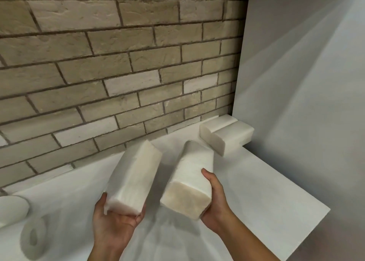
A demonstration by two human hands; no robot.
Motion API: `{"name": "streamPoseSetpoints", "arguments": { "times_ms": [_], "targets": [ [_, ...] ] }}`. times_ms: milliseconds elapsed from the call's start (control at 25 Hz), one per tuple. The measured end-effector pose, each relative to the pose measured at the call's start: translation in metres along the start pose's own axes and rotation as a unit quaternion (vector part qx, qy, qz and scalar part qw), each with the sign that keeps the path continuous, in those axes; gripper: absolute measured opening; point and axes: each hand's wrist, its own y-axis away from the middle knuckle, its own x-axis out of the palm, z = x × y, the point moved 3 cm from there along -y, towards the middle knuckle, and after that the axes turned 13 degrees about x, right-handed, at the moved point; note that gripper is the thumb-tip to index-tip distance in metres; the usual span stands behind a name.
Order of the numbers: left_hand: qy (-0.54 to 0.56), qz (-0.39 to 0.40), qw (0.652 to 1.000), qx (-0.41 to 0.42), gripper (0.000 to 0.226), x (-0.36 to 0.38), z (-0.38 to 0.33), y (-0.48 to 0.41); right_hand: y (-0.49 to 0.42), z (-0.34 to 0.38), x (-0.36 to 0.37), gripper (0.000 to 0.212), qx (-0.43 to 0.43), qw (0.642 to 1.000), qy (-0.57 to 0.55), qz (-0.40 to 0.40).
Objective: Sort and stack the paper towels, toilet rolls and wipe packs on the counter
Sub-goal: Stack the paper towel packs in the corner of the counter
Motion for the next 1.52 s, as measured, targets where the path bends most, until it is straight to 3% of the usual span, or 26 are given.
{"name": "streamPoseSetpoints", "arguments": {
  "times_ms": [160,360,600,760,920,1040,1200,1520],
  "targets": [
    [-0.032,0.037,0.999,-0.001,0.045,0.053,0.041,-0.008,-0.015,0.043,-0.025,0.083,-0.036,0.998,0.045,-0.02],
    [-0.043,0.058,0.997,0.021,0.056,0.114,0.088,-0.028,-0.017,0.099,-0.058,0.076,-0.079,0.994,0.069,-0.008],
    [-0.04,0.011,0.999,0.017,0.053,0.179,0.13,-0.057,-0.036,0.168,-0.109,0.089,-0.064,0.993,0.03,-0.096],
    [-0.069,0.023,0.997,0.007,0.061,0.213,0.154,-0.075,-0.043,0.226,-0.126,0.06,-0.051,0.987,-0.024,-0.151],
    [-0.099,0.024,0.995,0.005,0.059,0.236,0.17,-0.086,-0.073,0.267,-0.127,0.077,-0.029,0.986,-0.041,-0.159],
    [-0.126,0.018,0.992,-0.001,0.05,0.25,0.18,-0.096,-0.101,0.284,-0.13,0.081,-0.032,0.986,-0.039,-0.157],
    [-0.149,0.011,0.989,0.003,0.063,0.266,0.187,-0.114,-0.124,0.293,-0.132,0.095,-0.024,0.984,-0.005,-0.174],
    [-0.232,0.059,0.97,-0.028,0.058,0.315,0.201,-0.16,-0.126,0.289,-0.148,0.08,-0.019,0.986,-0.012,-0.166]
  ]
}}
